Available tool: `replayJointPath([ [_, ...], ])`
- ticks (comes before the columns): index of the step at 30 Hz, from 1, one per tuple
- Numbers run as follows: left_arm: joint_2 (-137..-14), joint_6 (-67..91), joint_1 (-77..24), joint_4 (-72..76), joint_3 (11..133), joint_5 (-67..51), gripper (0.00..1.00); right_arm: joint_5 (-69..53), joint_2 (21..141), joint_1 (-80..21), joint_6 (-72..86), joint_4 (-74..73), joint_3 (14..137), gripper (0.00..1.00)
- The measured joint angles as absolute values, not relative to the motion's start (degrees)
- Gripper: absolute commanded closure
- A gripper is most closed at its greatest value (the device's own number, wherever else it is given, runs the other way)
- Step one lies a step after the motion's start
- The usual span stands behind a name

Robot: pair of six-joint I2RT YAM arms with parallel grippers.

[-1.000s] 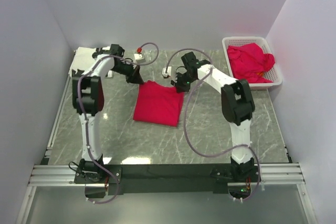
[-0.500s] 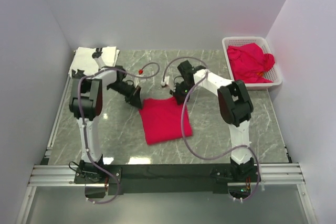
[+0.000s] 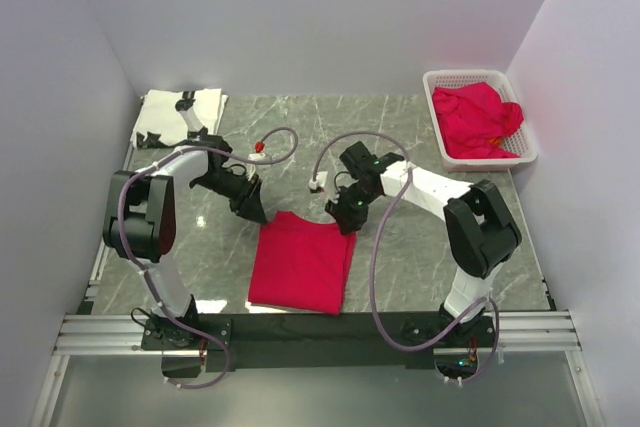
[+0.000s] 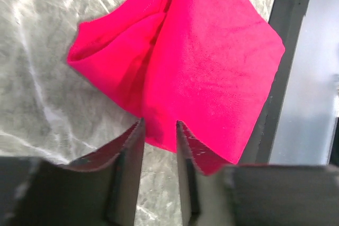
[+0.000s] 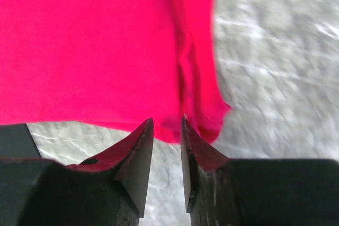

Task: Fold and stack the t-shirts
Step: Fold the tshirt

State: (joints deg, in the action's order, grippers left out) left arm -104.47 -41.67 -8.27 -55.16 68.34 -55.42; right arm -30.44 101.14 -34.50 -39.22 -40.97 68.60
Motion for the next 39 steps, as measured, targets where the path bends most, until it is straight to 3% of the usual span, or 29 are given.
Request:
replayJointPath([
  [4, -101.5, -44.4, -8.0, -53.8, 68.3, -55.3, 0.55, -33.1, 102.1, -30.4, -33.4, -42.8, 74.3, 0.65],
  [9, -95.8, -49.5, -9.8, -49.7, 68.4, -54.7, 0.53, -39.6, 109.0, -26.4, -24.8, -41.2, 86.0, 0.65],
  [22, -100.1, -57.8, -24.7, -39.4, 67.5, -47.1, 0.49, -49.0, 128.2, -27.6, -8.2, -39.6, 92.7, 0.61],
  [28, -102.3, -59.2, -27.8, -37.5, 66.9, -44.8, 0.51, -51.4, 128.5, -29.0, -5.2, -38.5, 93.7, 0.59],
  [30, -102.9, -59.5, -28.6, -37.5, 66.9, -44.1, 0.52, -52.3, 129.0, -29.3, -4.1, -38.2, 93.7, 0.53],
  [36, -104.9, -61.1, -30.0, -38.9, 67.6, -42.9, 0.58, -56.1, 131.3, -30.0, -2.2, -38.2, 93.7, 0.53],
  [39, -105.2, -62.4, -30.5, -39.9, 67.6, -42.0, 0.70, -56.6, 131.5, -30.4, -2.2, -38.3, 93.8, 0.53],
])
